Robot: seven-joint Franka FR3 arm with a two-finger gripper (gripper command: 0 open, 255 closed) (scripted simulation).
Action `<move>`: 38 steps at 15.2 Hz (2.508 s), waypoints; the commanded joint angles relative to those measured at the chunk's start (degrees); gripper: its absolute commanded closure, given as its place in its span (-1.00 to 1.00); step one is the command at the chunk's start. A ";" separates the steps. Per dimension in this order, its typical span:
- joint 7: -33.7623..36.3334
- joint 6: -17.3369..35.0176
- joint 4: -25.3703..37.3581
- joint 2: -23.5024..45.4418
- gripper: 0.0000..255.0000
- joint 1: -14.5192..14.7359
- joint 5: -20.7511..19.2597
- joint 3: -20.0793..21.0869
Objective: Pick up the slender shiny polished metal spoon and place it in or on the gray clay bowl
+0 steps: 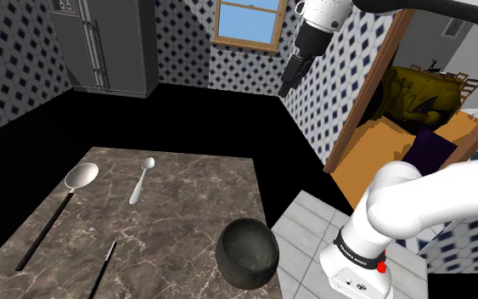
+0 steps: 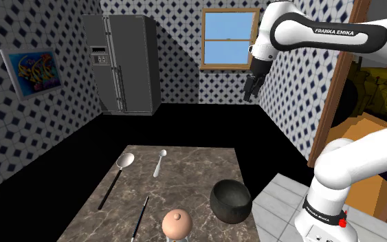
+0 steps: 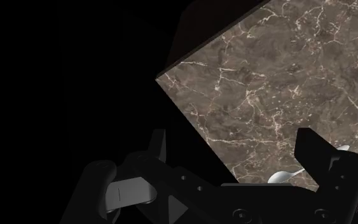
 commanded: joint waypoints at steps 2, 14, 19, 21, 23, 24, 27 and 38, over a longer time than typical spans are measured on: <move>2.47 0.88 -0.59 0.44 -1.00 -0.17 0.51 1.61; 32.63 11.20 0.93 14.73 -1.00 -4.28 3.34 21.37; 46.48 14.38 6.07 25.28 -1.00 -7.56 0.25 29.72; 52.51 15.18 8.83 30.35 -1.00 -8.94 -2.23 33.00; 58.91 15.57 12.02 35.99 -1.00 -10.02 -5.61 36.00; 62.24 15.57 13.78 39.05 -1.00 -10.35 -7.62 37.33; 72.29 14.63 19.77 48.91 -1.00 -9.89 -14.59 39.97; 95.34 4.52 50.87 82.17 -1.00 5.98 -31.45 32.99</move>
